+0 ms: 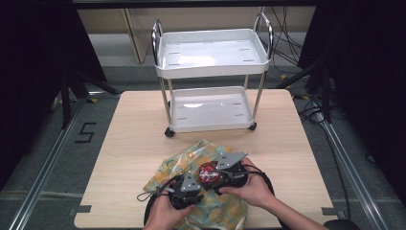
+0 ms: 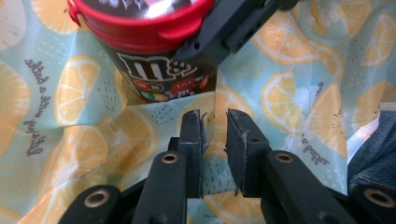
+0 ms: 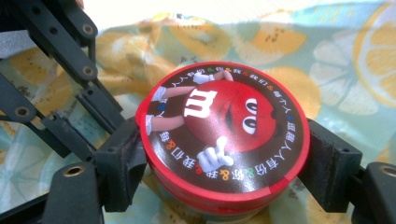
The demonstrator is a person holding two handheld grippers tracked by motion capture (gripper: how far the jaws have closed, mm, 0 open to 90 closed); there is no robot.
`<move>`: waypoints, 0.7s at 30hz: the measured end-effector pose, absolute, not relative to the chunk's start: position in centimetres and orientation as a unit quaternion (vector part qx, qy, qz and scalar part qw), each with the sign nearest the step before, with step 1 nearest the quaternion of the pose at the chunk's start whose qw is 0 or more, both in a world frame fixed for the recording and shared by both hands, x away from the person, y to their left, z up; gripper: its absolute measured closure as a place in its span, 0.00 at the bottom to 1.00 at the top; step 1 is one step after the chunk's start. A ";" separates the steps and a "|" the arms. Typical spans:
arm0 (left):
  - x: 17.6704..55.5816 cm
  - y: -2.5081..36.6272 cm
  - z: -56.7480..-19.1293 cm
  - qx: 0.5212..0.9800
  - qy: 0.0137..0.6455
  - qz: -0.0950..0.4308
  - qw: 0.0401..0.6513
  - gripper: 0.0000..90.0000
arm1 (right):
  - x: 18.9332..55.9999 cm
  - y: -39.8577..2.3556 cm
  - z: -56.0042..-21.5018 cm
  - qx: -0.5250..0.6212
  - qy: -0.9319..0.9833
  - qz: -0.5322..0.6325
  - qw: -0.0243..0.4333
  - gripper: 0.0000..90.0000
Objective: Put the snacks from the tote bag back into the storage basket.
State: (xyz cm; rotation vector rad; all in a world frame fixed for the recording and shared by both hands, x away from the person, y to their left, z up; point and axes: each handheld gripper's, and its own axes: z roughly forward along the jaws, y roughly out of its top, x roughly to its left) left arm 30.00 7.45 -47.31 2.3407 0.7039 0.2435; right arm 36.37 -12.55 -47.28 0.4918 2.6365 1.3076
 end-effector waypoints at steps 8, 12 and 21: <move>30.1 7.8 -47.2 0.894 0.282 0.090 0.336 0.84 | 36.6 -12.8 -46.6 0.139 0.883 0.440 0.082 0.29; 30.0 7.8 -47.4 0.898 0.279 0.090 0.330 0.84 | 36.6 -12.7 -46.6 0.148 0.878 0.448 0.076 0.29; 29.9 7.9 -47.6 0.890 0.288 0.099 0.341 0.84 | 36.9 -13.2 -45.8 0.143 0.870 0.464 0.079 0.29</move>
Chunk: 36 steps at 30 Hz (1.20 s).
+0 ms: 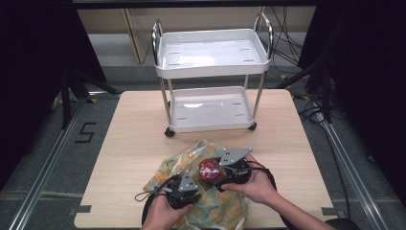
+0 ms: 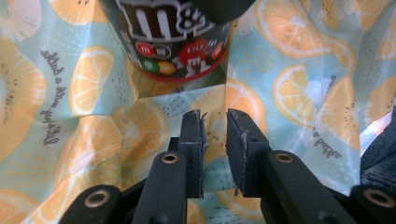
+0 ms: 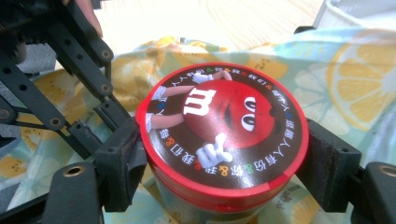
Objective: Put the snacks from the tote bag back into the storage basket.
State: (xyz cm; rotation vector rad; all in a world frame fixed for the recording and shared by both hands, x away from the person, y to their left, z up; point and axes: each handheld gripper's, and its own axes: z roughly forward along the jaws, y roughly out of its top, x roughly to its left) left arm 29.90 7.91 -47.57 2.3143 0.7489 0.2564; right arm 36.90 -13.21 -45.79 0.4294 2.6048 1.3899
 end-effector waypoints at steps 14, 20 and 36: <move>29.8 8.7 -47.2 0.893 0.274 0.112 0.340 0.83 | 37.2 -14.0 -43.3 0.152 0.852 0.492 0.096 0.29; 30.0 8.5 -47.3 0.891 0.284 0.106 0.339 0.83 | 37.4 -14.3 -43.0 0.151 0.852 0.491 0.098 0.29; 29.7 8.9 -47.0 0.883 0.295 0.107 0.348 0.79 | 37.9 -14.4 -41.6 0.141 0.853 0.494 0.090 0.29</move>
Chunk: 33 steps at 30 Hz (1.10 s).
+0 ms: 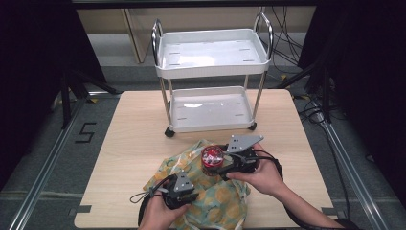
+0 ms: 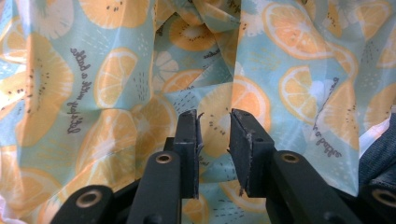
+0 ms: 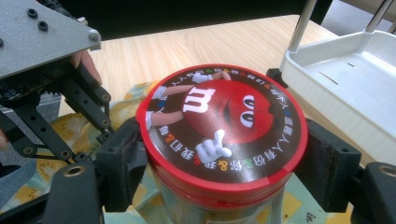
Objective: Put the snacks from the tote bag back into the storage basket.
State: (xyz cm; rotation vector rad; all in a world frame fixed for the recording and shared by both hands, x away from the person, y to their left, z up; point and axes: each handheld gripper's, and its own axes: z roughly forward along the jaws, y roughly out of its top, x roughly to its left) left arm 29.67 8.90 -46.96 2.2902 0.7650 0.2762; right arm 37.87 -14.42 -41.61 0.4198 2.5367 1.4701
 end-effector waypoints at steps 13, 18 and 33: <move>29.6 9.9 -45.8 0.862 0.323 0.123 0.371 0.72 | 38.7 -14.3 -40.9 0.154 0.842 0.507 0.099 0.29; 29.7 10.2 -45.6 0.856 0.326 0.129 0.379 0.68 | 39.0 -14.2 -40.7 0.148 0.846 0.502 0.101 0.29; 29.8 10.9 -45.1 0.833 0.338 0.168 0.405 0.57 | 39.8 -13.9 -40.3 0.163 0.839 0.509 0.099 0.29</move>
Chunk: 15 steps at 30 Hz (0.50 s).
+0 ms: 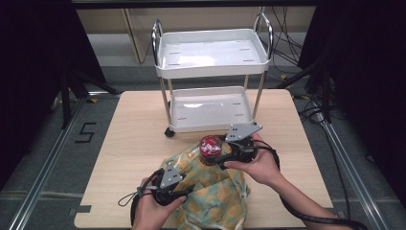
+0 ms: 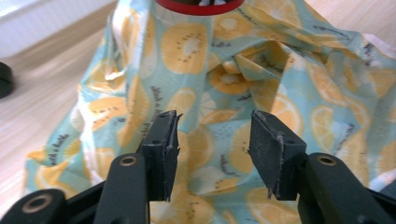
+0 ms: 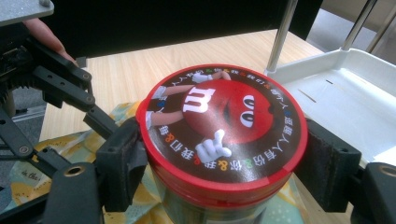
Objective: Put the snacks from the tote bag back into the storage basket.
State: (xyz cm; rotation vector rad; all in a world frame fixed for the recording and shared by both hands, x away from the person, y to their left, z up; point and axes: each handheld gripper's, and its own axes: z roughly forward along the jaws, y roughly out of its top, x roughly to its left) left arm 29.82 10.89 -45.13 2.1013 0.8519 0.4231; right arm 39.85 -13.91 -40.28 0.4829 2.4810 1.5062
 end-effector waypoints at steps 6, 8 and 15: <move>30.1 11.3 -45.1 0.830 0.334 0.184 0.406 0.55 | 40.4 -13.6 -40.2 0.151 0.838 0.513 0.110 0.29; 29.9 11.2 -45.1 0.822 0.347 0.178 0.414 0.55 | 40.5 -13.6 -40.1 0.150 0.840 0.511 0.100 0.29; 29.9 11.4 -44.9 0.825 0.343 0.184 0.410 0.55 | 41.0 -13.4 -39.9 0.160 0.833 0.521 0.099 0.29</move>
